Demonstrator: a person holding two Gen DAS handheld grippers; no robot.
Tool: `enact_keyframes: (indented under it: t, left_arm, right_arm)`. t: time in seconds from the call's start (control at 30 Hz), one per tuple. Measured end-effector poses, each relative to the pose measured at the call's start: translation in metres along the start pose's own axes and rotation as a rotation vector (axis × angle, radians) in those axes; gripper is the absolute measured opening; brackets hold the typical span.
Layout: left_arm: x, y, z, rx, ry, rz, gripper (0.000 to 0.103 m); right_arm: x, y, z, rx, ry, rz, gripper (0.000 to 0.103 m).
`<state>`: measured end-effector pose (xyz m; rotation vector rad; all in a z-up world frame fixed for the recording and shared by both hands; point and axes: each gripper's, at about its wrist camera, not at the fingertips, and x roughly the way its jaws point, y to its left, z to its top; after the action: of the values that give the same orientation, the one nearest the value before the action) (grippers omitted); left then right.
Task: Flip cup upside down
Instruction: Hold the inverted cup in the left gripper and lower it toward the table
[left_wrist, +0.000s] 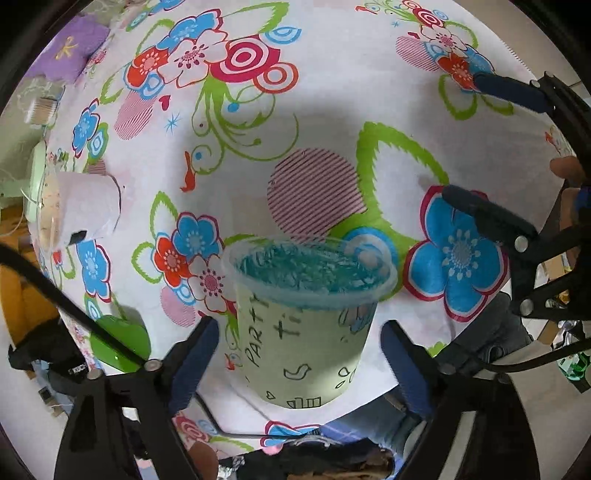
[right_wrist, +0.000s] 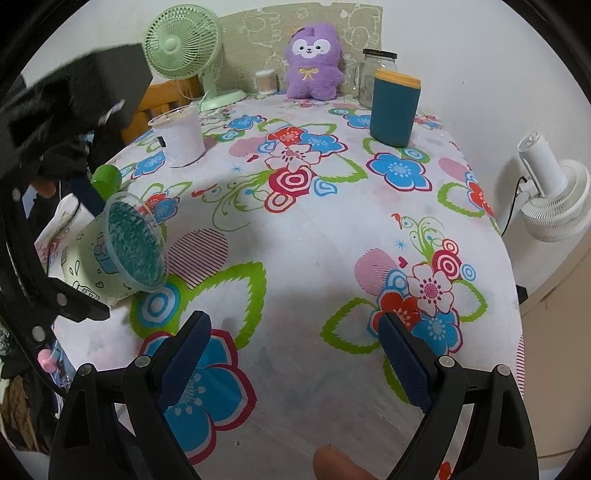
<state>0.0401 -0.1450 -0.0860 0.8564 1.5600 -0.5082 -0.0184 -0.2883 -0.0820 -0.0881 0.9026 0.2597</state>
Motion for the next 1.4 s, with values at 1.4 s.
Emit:
enact_keyframes:
  t: [1.4]
  left_arm:
    - [0.043, -0.012, 0.023, 0.240, 0.734, 0.292, 0.059]
  right_arm:
    - [0.003, -0.009, -0.021, 0.030, -0.052, 0.027, 0.093]
